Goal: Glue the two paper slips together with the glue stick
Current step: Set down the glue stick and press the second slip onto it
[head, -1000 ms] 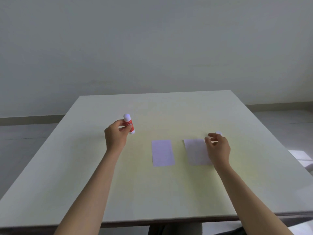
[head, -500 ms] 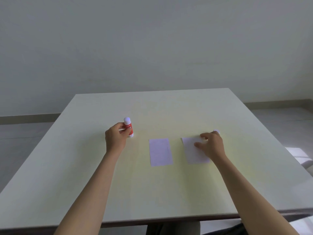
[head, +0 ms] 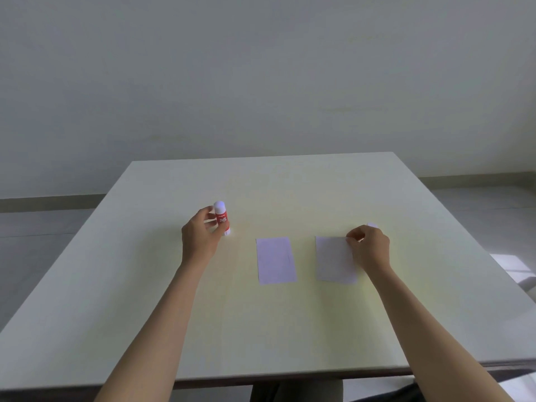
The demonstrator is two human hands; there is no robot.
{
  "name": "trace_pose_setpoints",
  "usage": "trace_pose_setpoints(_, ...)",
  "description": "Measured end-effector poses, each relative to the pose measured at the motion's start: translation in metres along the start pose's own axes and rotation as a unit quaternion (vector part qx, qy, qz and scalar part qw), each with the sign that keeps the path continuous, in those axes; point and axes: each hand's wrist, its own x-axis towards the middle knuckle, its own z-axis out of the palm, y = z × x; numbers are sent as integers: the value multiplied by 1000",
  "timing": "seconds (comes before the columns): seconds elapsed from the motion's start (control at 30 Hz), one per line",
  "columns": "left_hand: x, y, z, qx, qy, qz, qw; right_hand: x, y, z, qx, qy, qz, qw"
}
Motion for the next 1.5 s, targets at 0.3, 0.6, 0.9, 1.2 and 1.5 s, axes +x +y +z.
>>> trace_pose_setpoints(0.3, -27, 44, -6, -31, 92, 143, 985, 10, -44, -29, 201, -72, 10, 977)
trace_pose_setpoints(0.6, -48, 65, 24, -110, -203, -24, 973, -8, -85, -16, 262, -175, -14, 949)
trace_pose_setpoints(0.9, -46, 53, 17, -144, -170, -108, 969, -24, -78, 5, 252, -212, 7, 944)
trace_pose_setpoints(1.2, -47, 43, 12, -134, -137, -149, 970, -40, -77, 25, 211, -240, 20, 947)
trace_pose_setpoints(1.5, -49, 32, 20, -6, -159, -147, 976, -43, -66, 40, 96, -232, 59, 966)
